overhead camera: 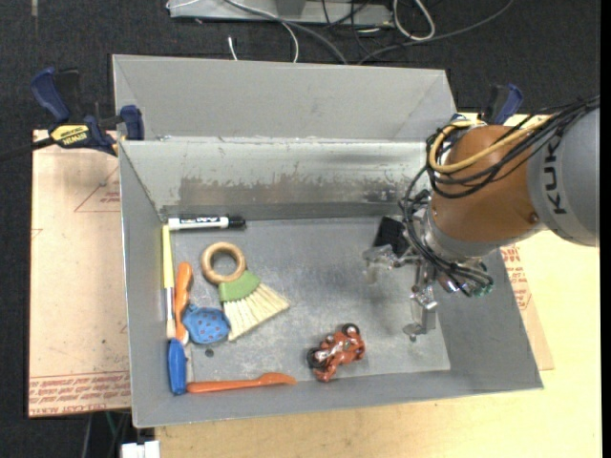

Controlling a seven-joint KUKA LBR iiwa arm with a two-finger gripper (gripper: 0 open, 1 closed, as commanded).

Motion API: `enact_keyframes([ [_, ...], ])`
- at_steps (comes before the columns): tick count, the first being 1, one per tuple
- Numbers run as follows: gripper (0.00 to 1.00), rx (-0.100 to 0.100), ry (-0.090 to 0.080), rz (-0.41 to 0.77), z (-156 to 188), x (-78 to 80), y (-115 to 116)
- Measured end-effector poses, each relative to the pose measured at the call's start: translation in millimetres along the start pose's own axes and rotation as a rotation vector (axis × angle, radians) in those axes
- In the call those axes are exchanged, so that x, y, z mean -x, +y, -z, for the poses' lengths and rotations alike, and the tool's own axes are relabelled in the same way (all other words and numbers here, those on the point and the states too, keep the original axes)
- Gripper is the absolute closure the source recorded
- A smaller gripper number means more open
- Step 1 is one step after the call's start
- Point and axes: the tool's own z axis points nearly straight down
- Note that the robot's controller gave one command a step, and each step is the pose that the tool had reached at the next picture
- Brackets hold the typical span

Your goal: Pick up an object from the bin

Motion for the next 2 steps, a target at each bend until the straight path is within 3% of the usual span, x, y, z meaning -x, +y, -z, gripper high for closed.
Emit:
enact_keyframes([
  [1, 0.00, 0.003, -0.001, 0.211, -31.8, 4.5, 84.2],
  [2, 1.00, -0.005, -0.001, 0.403, -46.3, 6.7, 112.9],
])
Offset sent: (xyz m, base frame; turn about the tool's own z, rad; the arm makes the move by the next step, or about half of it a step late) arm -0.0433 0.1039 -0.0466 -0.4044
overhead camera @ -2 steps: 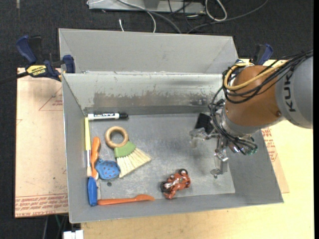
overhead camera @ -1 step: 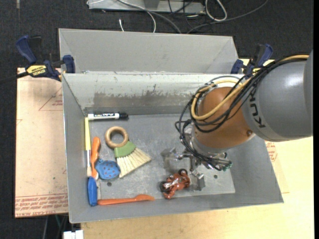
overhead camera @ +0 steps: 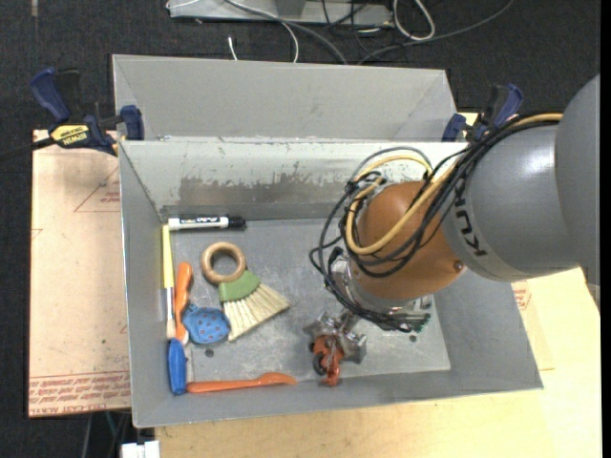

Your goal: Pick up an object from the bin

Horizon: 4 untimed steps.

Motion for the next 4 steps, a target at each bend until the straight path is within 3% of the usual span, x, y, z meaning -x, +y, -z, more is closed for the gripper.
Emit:
enact_keyframes([
  [2, 1.00, 0.001, -0.001, 0.000, 3.4, 0.6, 0.5],
  [4, 1.00, 0.008, 0.004, -0.003, 57.8, -0.6, 2.3],
])
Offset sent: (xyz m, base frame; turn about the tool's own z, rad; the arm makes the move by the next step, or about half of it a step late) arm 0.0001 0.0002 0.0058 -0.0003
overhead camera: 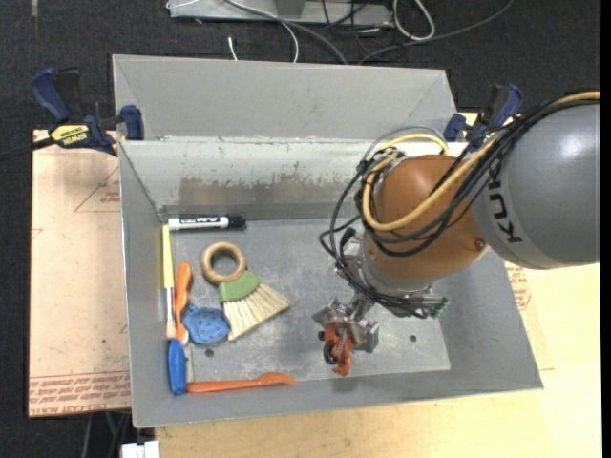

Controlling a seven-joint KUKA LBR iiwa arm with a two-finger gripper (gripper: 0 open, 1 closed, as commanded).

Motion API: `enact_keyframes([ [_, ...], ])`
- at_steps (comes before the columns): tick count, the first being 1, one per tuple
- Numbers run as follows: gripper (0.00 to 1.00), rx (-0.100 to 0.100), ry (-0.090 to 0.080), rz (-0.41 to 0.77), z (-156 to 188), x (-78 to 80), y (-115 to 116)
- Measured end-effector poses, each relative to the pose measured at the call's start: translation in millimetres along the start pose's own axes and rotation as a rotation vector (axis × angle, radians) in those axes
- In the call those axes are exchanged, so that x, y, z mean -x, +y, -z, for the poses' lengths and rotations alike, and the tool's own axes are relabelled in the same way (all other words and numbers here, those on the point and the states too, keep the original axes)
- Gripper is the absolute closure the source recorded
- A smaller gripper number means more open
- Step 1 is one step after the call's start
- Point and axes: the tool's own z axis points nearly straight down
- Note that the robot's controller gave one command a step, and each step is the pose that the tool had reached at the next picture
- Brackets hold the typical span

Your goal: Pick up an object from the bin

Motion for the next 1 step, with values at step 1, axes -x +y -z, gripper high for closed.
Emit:
enact_keyframes([
  [1, 1.00, -0.005, -0.005, 0.000, 35.9, 1.0, -1.1],
])
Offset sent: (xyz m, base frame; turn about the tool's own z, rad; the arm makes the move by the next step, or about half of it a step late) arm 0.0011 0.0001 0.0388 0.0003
